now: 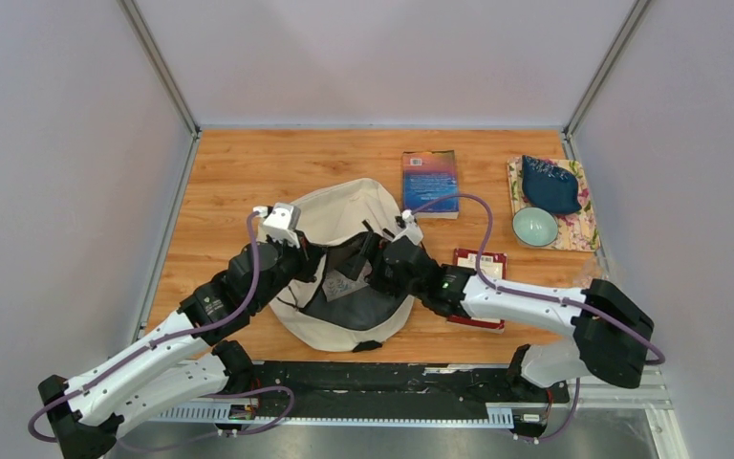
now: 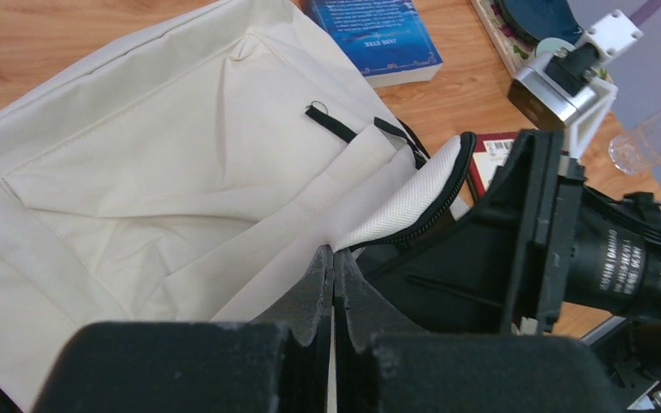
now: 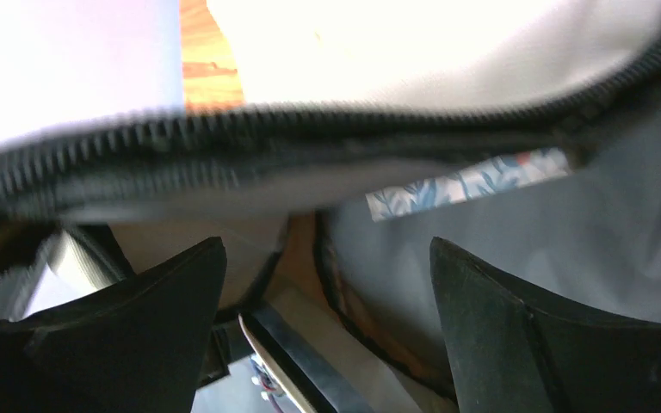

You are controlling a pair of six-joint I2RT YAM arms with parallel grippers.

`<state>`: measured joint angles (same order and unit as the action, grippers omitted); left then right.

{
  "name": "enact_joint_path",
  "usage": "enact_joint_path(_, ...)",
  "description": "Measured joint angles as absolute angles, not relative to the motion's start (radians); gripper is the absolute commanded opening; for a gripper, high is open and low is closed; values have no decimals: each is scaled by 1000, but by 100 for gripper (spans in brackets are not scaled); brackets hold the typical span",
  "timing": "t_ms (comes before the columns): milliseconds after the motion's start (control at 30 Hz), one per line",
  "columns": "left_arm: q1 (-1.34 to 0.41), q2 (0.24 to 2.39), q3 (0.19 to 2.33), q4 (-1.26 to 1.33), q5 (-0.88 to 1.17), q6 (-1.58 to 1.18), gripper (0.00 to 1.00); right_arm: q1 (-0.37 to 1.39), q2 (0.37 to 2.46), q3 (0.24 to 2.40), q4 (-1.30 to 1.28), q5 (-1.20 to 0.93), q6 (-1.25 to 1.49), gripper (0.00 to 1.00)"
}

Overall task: Pack the student bag
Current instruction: Place the book in the student bag.

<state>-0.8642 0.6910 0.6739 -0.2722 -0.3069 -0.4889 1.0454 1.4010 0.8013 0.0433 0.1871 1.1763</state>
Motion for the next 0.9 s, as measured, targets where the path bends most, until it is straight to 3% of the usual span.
enact_joint_path(267, -864, 687, 673, -298, -357, -491, 1, 1107, 1065, 707, -216, 292, 1089, 89)
enact_joint_path(333, -864, 683, 666, -307, -359, -493, 26, 1111, 950, 698, -267, 352, 1069, 90)
enact_joint_path(400, -864, 680, 655, -328, -339, -495, 75, 1108, 853, 683, -305, 418, 1049, 92)
enact_joint_path(433, -864, 680, 653, -342, -326, -487, 82, 1098, 815, 678, -331, 444, 1041, 93)
enact_joint_path(633, -864, 647, 653, -462, -298, -508, 82, 900, 774, 672, -418, 442, 981, 96)
enact_joint_path(767, -864, 582, 665, -531, -391, -524, 82, 695, 897, 678, -402, 302, 920, 99)
enact_joint_path(900, -847, 643, 699, -611, -511, -554, 83, 595, 1105, 737, -380, 150, 847, 99)
